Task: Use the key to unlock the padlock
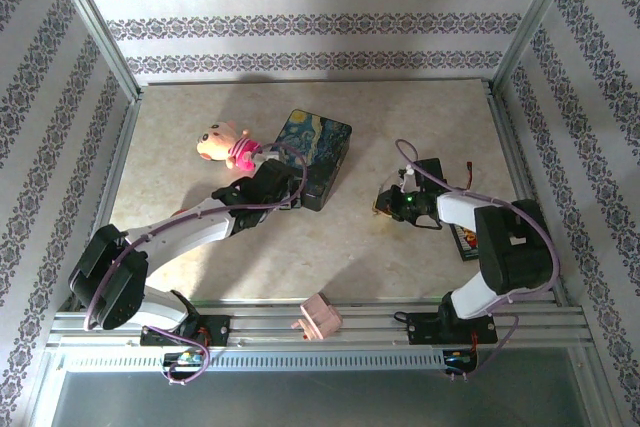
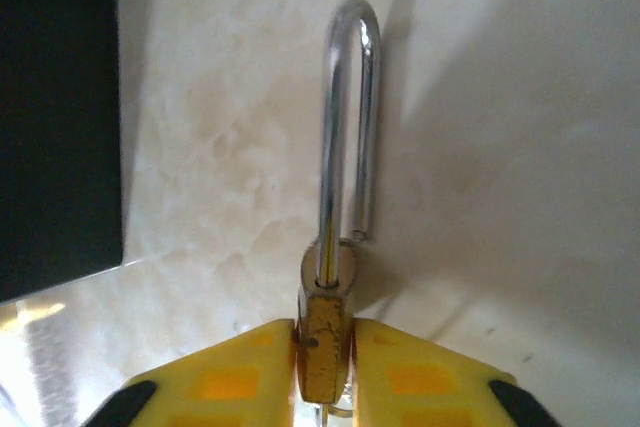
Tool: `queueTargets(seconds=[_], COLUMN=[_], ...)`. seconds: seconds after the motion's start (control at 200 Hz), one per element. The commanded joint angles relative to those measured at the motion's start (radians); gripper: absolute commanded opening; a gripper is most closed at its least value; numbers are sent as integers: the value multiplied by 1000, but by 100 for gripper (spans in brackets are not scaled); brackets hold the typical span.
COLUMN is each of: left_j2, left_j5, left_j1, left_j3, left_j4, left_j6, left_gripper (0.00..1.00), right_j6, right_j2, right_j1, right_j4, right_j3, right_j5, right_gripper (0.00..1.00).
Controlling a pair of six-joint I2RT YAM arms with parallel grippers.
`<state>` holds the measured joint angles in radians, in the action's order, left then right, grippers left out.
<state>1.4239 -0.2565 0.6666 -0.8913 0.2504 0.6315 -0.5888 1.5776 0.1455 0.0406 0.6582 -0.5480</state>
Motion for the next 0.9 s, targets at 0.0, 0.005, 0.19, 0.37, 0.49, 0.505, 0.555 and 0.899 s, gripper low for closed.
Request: queueTargets(seconds=[0.0,0.005,0.19,0.37,0.49,0.505,0.555,0.899], left_j2=[-18,-17,-45,-207,-352,-372,-436,-418], left_j5=[56,59,46,-141,-178,-174,-149,286], left_j1=[-41,-42,-73,-119,-183,-195,-229,-313], left_j3=[21,21,69,182,295,311,357,443], left_j4=[32,30,-8,-105,-200,-214,-246,-450], left_j6=[78,81,87,-94,-180,-187,-196,145], left_gripper=[99,99,97,97,98,98,100,93], right_j6=[17,17,34,124,174,178,195,306], right_j2=[11,10,-79,-286,-444,-461,-510,-673], right_j1=[-9,-9,-9,-9,-10,-10,-12,-13], right_j4=[51,52,85,133,146,146,148,81], right_j3=[27,27,31,-11,-54,-58,-72,-115], right_j5=[108,111,190,350,464,475,510,575], right_gripper=[29,30,49,51,56,56,57,81])
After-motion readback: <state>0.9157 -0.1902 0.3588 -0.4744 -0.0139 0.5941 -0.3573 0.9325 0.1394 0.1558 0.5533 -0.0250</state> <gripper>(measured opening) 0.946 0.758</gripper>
